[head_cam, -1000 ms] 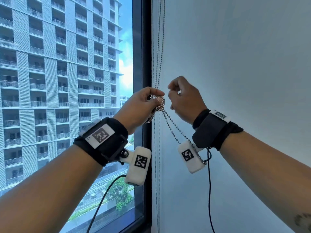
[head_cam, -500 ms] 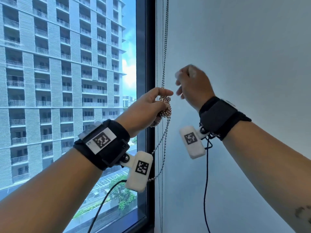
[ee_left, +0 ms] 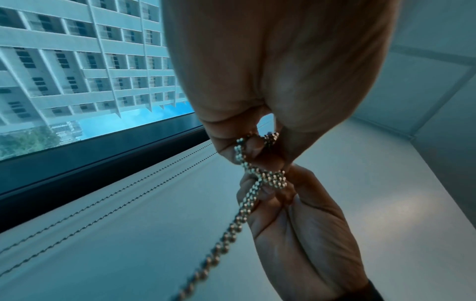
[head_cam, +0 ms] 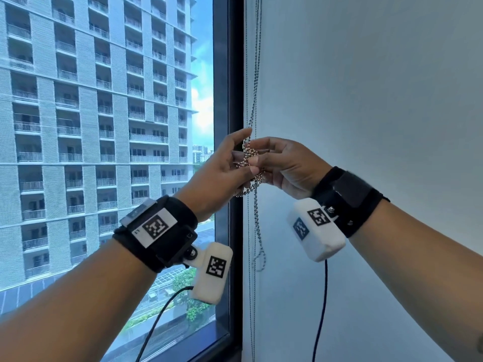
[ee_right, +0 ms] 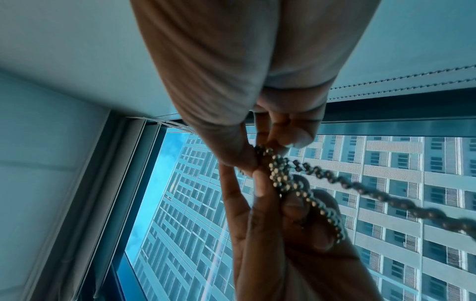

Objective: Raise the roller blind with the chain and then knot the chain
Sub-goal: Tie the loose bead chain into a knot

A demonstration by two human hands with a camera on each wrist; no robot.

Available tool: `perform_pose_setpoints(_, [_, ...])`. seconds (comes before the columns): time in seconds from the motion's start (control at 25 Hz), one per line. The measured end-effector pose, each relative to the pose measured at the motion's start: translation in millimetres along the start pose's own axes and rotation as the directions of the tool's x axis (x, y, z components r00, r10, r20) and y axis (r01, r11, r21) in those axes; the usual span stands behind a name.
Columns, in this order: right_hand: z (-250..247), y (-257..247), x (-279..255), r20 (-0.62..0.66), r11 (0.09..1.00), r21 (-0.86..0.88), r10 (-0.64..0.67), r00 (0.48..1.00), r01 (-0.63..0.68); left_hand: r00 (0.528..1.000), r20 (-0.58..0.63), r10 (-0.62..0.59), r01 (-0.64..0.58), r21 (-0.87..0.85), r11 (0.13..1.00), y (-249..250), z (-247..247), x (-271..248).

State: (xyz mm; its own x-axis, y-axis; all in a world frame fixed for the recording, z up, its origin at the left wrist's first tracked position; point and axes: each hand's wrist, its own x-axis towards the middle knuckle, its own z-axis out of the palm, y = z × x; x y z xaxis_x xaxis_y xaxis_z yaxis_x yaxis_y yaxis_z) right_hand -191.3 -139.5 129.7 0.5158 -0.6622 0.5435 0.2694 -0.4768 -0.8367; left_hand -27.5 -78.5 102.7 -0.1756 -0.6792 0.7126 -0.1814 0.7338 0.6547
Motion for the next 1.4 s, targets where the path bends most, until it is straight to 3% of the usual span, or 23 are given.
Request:
perform_pose_setpoints(0.16, [-3.4,1.8,-7.6,0.026,1.000,-0.023,0.012,1.000,-0.012,0.988,-0.113,-0.101,0.055,-0.350,0.935,-0.5,-8.3,6.8])
perform_pose_setpoints(0.24, [-2.4,2.0,-11.6,0.038,0.982,-0.183,-0.031,0.999,0.037,0.983,-0.108,-0.149,0.083,-0.462,0.883,0.8,-10.8,10.6])
perform_pose_setpoints(0.28, [-1.4,0.2,-12.8,0.034,0.937,-0.337,-0.084,0.996,0.091,0.983,-0.085,-0.161,0.098,-0.497,0.862,1.6,-10.6,11.5])
perform_pose_setpoints(0.36, [-2.2,-4.8,-12.1,0.016,0.747,-0.640,-0.218,0.976,0.178,0.980,-0.040,-0.197,0.145,-0.540,0.829,4.4,-11.4,10.9])
perform_pose_setpoints(0.44, [-8.6,-7.4,-10.0,-0.009,0.581,-0.793,-0.312,0.950,0.184,0.970,-0.019,-0.244,0.211,-0.441,0.873,6.3,-15.0,8.8])
perform_pose_setpoints(0.56, [-21.9,-1.7,-8.5,-0.041,0.482,-0.867,-0.316,0.948,0.123,0.960,-0.076,-0.268,0.271,0.034,0.962,2.1,-22.6,4.4])
perform_pose_setpoints(0.64, [-26.8,4.4,-9.4,-0.071,0.520,-0.850,-0.278,0.958,0.088,0.959,-0.117,-0.256,0.277,0.221,0.935,-4.4,-23.1,0.2])
perform_pose_setpoints(0.76, [-29.0,11.7,-10.4,-0.096,0.650,-0.755,-0.237,0.967,0.084,0.954,-0.111,-0.278,0.299,0.312,0.902,-10.0,-18.0,-7.5])
perform_pose_setpoints(0.96, [-21.8,17.7,-14.9,-0.093,0.767,-0.637,-0.179,0.979,0.080,0.909,-0.047,-0.415,0.391,0.443,0.807,-9.4,-7.9,-12.4])
perform_pose_setpoints(1.08, [-14.8,22.6,-18.2,-0.106,0.868,-0.495,-0.120,0.987,0.052,0.823,0.045,-0.566,0.454,0.546,0.704,-6.0,-6.4,-13.5])
perform_pose_setpoints(1.2, [-14.5,25.6,-18.7,-0.173,0.916,-0.398,-0.130,0.976,0.052,0.714,0.168,-0.679,0.423,0.670,0.610,-7.3,-4.9,-18.5])
perform_pose_setpoints(1.28, [-15.1,28.5,-19.0,-0.184,0.941,-0.336,-0.110,0.977,0.043,0.708,0.196,-0.679,0.410,0.668,0.621,-10.9,-4.4,-21.0])
perform_pose_setpoints(1.4, [-15.2,36.0,-21.8,-0.191,0.974,-0.227,-0.037,0.981,-0.008,0.739,0.168,-0.652,0.460,0.581,0.672,-18.1,0.8,-22.0])
